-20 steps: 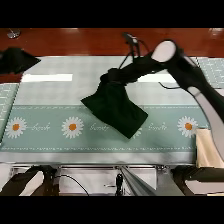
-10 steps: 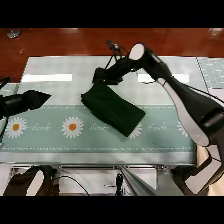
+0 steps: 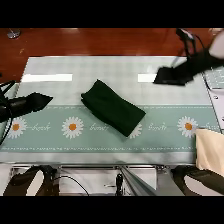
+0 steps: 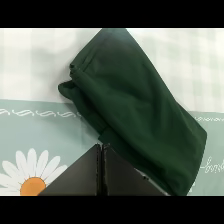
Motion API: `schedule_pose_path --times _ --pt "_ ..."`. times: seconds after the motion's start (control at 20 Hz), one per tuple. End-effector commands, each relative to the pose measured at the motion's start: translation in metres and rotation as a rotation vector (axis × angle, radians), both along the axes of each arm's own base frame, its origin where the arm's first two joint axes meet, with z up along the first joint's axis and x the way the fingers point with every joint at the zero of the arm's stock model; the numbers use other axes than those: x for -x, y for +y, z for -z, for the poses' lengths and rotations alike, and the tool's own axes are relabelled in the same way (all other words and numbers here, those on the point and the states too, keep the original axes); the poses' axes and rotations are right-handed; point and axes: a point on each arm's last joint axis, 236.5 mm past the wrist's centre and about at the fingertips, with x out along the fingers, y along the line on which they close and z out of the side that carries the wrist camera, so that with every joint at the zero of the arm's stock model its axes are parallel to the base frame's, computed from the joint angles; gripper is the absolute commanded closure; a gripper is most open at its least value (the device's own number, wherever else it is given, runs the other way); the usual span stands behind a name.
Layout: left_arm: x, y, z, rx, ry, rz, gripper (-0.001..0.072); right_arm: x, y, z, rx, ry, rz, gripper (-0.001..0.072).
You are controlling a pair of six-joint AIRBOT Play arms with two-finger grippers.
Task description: Fold the shirts.
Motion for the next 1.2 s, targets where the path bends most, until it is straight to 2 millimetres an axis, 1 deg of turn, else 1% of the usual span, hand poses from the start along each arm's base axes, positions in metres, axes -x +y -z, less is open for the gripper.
schedule_pose_path --times 0.0,0.05,0.1,0.15,0.2,0.4,0.5,0.6,0.7,0.75,0.8,0.85,0.9,0.95,1.05,1.15 --pt "0.003 0.0 0.011 0.006 0.026 -0.001 0.0678 0.059 -0.016 0.075 -0.213 -0.056 0.387 0.008" --pt "0.006 -0.001 0.018 0.01 0.042 -0.002 0.0678 0.072 -0.003 0.098 -0.35 -0.025 0.495 0.008" --pt "0.008 -0.001 0.026 0.013 0.06 -0.003 0.0678 0.083 0.007 0.117 -0.451 0.026 0.573 0.0081" --pt "0.011 -0.002 0.034 0.017 0.078 -0.005 0.0678 0.093 0.016 0.133 -0.507 0.073 0.603 0.0082" --pt "0.013 -0.002 0.04 0.021 0.091 -0.007 0.0678 0.1 0.026 0.143 -0.52 0.109 0.583 0.0082" --pt "0.018 -0.006 0.055 0.053 0.125 -0.016 0.0678 0.114 0.069 0.165 -0.524 0.24 0.456 0.0082" --pt "0.019 -0.006 0.056 0.054 0.129 -0.016 0.0678 0.111 0.089 0.172 -0.521 0.28 0.395 0.0082" --pt "0.019 -0.007 0.056 0.057 0.128 -0.016 0.0678 0.1 0.106 0.175 -0.515 0.303 0.354 0.0082" --pt "0.019 -0.007 0.056 0.058 0.129 -0.015 0.0679 0.083 0.123 0.177 -0.504 0.308 0.308 0.0084" --pt "0.019 -0.007 0.056 0.058 0.129 -0.015 0.0678 0.074 0.131 0.177 -0.501 0.307 0.29 0.0117" --pt "0.019 -0.007 0.056 0.058 0.129 -0.015 0.0678 0.065 0.139 0.178 -0.5 0.308 0.264 0.0214" --pt "0.019 -0.007 0.056 0.058 0.129 -0.015 0.0678 0.057 0.147 0.176 -0.501 0.3 0.225 0.0423" --pt "0.019 -0.007 0.056 0.058 0.129 -0.015 0.0678 0.048 0.156 0.168 -0.509 0.283 0.159 0.0687" --pt "0.019 -0.007 0.056 0.058 0.129 -0.015 0.0678 0.036 0.165 0.155 -0.518 0.238 0.091 0.0694" --pt "0.019 -0.007 0.056 0.058 0.129 -0.015 0.0678 0.005 0.178 0.11 -0.513 0.119 -0.028 0.0694" --pt "0.019 -0.007 0.056 0.058 0.129 -0.015 0.0678 -0.029 0.187 0.049 -0.48 -0.019 -0.136 0.0695"
